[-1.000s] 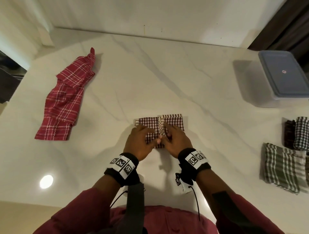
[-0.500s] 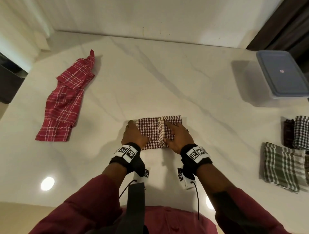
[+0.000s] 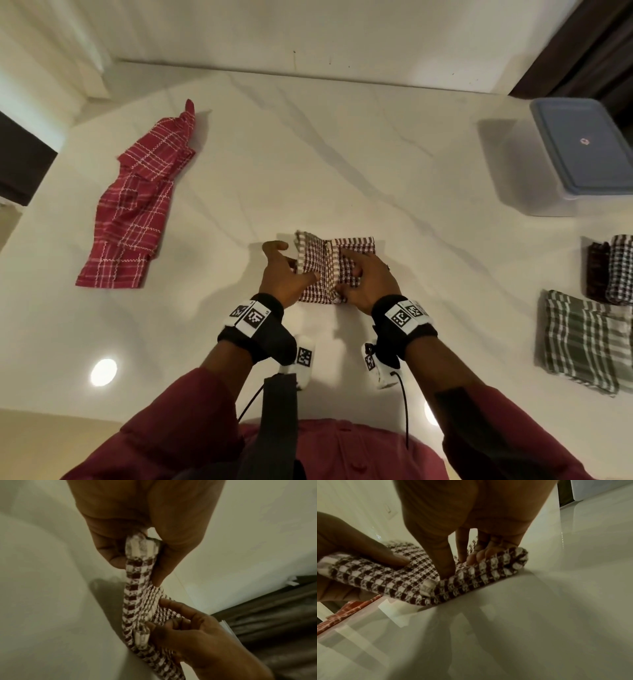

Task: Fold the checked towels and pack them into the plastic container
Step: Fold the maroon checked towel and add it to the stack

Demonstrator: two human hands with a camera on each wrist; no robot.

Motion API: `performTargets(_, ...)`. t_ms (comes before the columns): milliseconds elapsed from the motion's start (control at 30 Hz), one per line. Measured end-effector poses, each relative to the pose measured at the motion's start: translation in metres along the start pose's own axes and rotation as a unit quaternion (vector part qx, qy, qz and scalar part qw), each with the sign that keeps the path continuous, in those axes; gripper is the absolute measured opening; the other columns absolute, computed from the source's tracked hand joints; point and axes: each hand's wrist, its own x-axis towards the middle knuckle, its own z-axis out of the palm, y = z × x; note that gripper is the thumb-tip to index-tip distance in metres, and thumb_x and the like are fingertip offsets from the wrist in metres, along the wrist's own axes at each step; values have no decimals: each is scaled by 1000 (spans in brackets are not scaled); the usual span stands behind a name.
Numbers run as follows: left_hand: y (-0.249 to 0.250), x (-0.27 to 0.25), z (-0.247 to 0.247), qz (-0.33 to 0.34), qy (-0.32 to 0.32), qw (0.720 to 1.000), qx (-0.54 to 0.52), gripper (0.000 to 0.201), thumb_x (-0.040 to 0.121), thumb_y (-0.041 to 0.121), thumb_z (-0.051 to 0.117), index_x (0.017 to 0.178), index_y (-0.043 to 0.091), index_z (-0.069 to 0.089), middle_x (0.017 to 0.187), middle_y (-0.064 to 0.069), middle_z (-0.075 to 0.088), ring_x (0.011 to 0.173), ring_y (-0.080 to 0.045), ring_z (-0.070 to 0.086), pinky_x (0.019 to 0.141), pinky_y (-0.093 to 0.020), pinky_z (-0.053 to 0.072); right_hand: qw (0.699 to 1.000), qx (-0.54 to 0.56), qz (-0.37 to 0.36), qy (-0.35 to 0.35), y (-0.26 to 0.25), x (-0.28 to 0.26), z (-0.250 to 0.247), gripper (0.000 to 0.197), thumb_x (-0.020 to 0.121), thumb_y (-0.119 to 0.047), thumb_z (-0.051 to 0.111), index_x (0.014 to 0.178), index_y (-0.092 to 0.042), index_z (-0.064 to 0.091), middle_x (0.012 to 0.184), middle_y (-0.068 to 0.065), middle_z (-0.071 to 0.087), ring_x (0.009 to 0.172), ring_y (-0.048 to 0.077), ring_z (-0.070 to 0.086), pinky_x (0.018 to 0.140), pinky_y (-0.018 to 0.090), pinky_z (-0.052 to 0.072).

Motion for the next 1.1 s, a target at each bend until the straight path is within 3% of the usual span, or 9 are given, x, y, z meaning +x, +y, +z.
performTargets(167, 10, -12, 17, 84, -8, 996, -36, 86, 70, -7, 72, 131, 22, 18, 95, -4, 53, 73, -17, 57, 62, -27, 47, 997, 80, -1, 1, -4, -5, 0, 72, 68, -19, 80, 134, -22, 51, 123, 1, 61, 107, 17, 59, 88, 25, 46)
performTargets(300, 16, -18, 38, 111, -39, 992, -54, 87, 73, -10, 66, 136, 23, 15, 99, -8, 55, 77, -12, 60, 63, -13, 47, 993, 117, -9, -11, -6, -8, -4, 65, 67, -12, 79, 127, -19, 54, 119, 1, 65, 106, 20, 61, 86, 27, 46)
performTargets(467, 10, -17, 58, 124, -67, 988, -67, 82, 80, -1, 64, 138, 29, 15, 99, 0, 56, 94, -17, 64, 84, -31, 54, 979, 197, 23, -50, 0, -6, -11, 44, 78, -15, 54, 122, -21, 57, 116, 2, 67, 103, 19, 62, 90, 34, 50)
performTargets(600, 9, -15, 65, 145, -112, 983, -21, 72, 86, 19, 66, 139, 25, 19, 107, 1, 55, 95, -18, 65, 82, -34, 56, 899, 416, 134, -31, 5, -2, -25, 26, 93, -9, 42, 93, -17, 67, 88, 4, 69, 77, 15, 67, 72, 26, 53)
performTargets(667, 9, -14, 63, 147, -146, 978, -9, 62, 89, 19, 62, 137, 24, 23, 112, -2, 54, 92, -21, 66, 81, -38, 57, 857, 490, 153, -51, 7, 1, -30, 24, 97, -18, 45, 99, -10, 67, 88, 9, 70, 75, 18, 68, 71, 29, 54)
performTargets(800, 12, -11, 56, 189, -134, 971, 55, 45, 91, 8, 55, 132, 18, 40, 111, 1, 59, 95, -14, 63, 86, -30, 51, 906, 405, 104, -68, 7, 6, -30, 23, 92, -8, 57, 114, -5, 64, 98, 8, 71, 85, 18, 68, 75, 28, 54)
performTargets(900, 7, -10, 53, 260, -11, 953, 158, 37, 84, 3, 54, 118, 17, 53, 117, -1, 54, 101, -18, 55, 88, -38, 50, 892, 432, 118, -66, 6, 10, -28, 23, 90, 5, 49, 106, -7, 63, 92, 8, 68, 80, 18, 65, 73, 27, 55)
performTargets(967, 2, -8, 52, 295, 20, 925, 240, 43, 80, 6, 57, 121, 16, 55, 128, -4, 50, 115, -24, 47, 98, -41, 43, 887, 439, 132, -56, 6, 11, -29, 25, 90, 6, 45, 94, -11, 63, 86, 7, 66, 76, 19, 63, 72, 29, 53)
performTargets(1100, -7, -7, 54, 321, -56, 884, 335, 57, 89, 19, 54, 143, 16, 37, 153, -5, 29, 143, -26, 16, 114, -37, 9, 904, 399, 155, -20, 7, 10, -29, 23, 87, 0, 43, 82, -14, 61, 79, 4, 63, 75, 20, 57, 75, 32, 46)
